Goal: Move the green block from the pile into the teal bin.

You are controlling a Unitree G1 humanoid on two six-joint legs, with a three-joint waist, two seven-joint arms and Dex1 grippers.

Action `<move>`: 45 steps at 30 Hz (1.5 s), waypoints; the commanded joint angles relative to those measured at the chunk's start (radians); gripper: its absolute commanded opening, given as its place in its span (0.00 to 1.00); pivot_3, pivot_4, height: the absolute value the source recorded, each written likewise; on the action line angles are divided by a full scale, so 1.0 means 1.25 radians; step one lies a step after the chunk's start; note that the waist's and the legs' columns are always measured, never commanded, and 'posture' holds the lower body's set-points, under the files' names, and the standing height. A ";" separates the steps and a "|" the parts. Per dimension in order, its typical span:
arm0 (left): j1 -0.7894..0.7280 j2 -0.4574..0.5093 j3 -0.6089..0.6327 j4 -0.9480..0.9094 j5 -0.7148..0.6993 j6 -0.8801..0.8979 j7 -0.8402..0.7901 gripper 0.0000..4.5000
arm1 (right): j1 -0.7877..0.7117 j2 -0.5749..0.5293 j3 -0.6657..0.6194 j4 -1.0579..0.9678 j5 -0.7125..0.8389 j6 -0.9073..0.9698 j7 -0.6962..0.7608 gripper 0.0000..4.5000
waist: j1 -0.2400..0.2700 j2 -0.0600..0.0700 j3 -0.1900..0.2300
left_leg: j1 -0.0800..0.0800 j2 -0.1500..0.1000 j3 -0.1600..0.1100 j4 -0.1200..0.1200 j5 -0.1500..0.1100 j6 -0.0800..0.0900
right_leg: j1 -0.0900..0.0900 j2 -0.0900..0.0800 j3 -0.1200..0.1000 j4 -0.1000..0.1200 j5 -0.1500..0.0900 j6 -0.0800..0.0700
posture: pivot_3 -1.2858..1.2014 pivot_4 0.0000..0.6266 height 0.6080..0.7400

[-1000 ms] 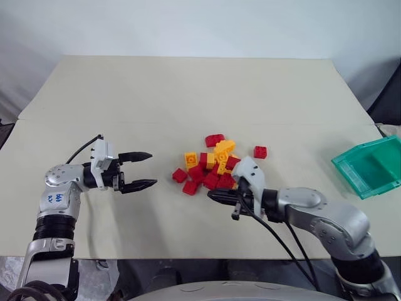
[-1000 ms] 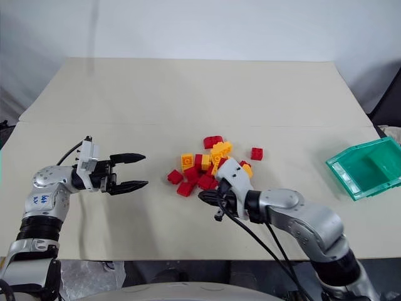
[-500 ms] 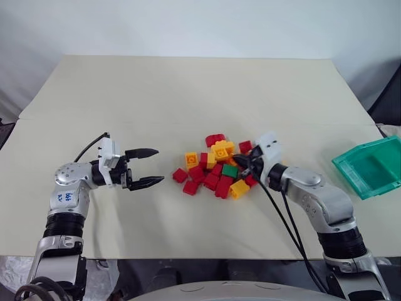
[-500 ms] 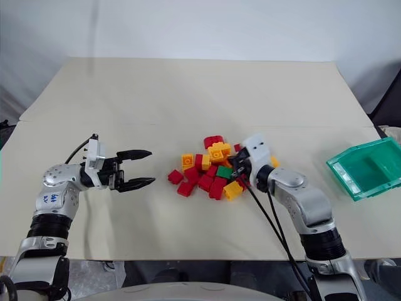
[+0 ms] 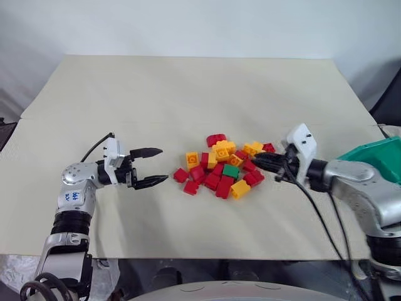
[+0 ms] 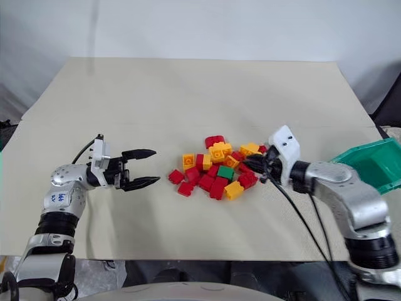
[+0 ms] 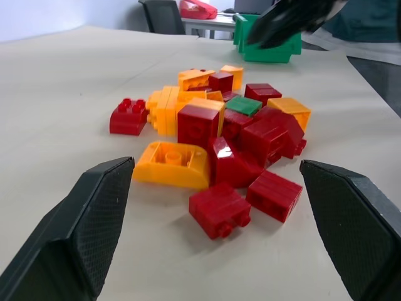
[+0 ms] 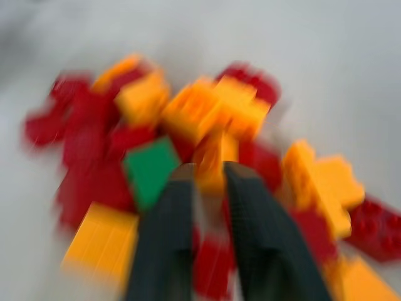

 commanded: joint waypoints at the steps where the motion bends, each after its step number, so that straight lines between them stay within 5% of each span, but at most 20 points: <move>1: -0.015 0.005 0.004 0.007 0.001 -0.026 -0.025 1.00 | 0.005 -0.108 -0.087 -0.019 0.039 0.014 0.093 0.49 | 0.001 0.000 0.000 | 0.000 0.000 0.000 0.000 0.000 0.000 | 0.000 0.000 0.000 0.000 0.000 0.000 | 0.52 0.24 1.00; 8: -0.033 0.015 0.008 0.048 0.009 -0.051 -0.046 1.00 | -0.018 -0.201 -0.046 -0.021 0.037 0.044 0.142 0.99 | 0.002 0.000 0.000 | 0.001 0.000 0.001 0.000 0.000 0.000 | 0.000 0.000 0.001 0.001 0.000 0.000 | 0.52 0.24 1.00; 12: -0.042 0.010 0.010 0.060 0.011 -0.062 -0.040 1.00 | -0.164 -0.120 0.045 0.011 0.038 0.118 0.091 0.99 | -0.006 0.000 0.000 | 0.001 0.001 0.001 0.001 0.000 -0.001 | 0.000 0.000 0.001 0.002 0.000 0.000 | 0.52 0.24 1.00; 16: -0.036 -0.005 0.012 0.049 0.009 -0.070 -0.027 1.00 | -0.337 -0.037 0.284 0.086 -0.047 0.223 0.084 0.99 | -0.008 0.000 0.000 | 0.001 0.001 0.001 0.002 0.001 -0.001 | -0.001 0.000 0.001 0.002 0.000 0.000 | 0.52 0.24 1.00; 27: 0.040 -0.014 0.030 -0.037 -0.007 -0.061 0.017 1.00 | -0.460 0.090 0.539 0.282 -0.274 0.092 0.112 0.99 | -0.008 0.000 0.000 | -0.002 -0.001 0.006 0.005 -0.001 0.001 | -0.002 -0.002 0.001 0.001 0.000 0.001 | 0.52 0.24 1.00; 45: 0.083 -0.021 0.037 -0.103 -0.014 -0.040 0.065 1.00 | -0.415 0.046 0.573 0.180 -0.350 0.088 0.286 0.99 | -0.004 0.000 -0.001 | 0.000 0.000 0.005 0.011 -0.004 0.004 | 0.000 -0.002 0.000 0.004 0.001 0.002 | 0.52 0.24 1.00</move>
